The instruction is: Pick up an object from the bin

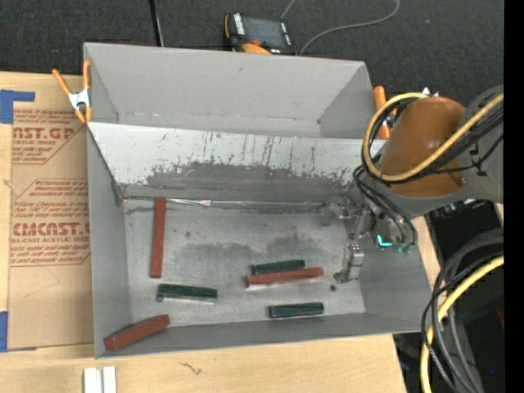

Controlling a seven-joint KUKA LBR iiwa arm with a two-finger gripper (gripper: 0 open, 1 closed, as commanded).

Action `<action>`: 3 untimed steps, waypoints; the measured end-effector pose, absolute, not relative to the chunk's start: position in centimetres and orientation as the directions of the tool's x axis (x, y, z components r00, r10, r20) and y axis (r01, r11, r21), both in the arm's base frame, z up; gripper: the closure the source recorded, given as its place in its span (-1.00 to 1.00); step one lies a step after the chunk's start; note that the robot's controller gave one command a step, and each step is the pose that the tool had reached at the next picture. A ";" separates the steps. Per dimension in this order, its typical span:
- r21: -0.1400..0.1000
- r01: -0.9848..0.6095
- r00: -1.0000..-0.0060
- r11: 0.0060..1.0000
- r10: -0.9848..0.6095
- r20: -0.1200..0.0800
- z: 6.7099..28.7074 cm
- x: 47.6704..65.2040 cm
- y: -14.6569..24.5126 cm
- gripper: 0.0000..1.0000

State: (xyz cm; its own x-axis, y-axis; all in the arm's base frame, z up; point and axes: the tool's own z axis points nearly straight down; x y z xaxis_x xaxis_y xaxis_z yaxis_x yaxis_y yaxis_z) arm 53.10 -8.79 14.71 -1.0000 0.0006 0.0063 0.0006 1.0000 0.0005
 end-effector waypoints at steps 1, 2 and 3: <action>0.002 0.147 -0.989 0.989 0.147 0.007 7.6 50.5 -5.1 -1.00; 0.000 0.147 -0.989 0.989 0.147 0.001 7.9 50.7 -5.3 1.00; 0.001 0.096 -0.995 0.995 0.096 -0.009 28.3 50.4 -5.1 1.00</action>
Offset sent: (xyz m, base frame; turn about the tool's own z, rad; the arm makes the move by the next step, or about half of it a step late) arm -0.0237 0.0342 -0.0675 0.1491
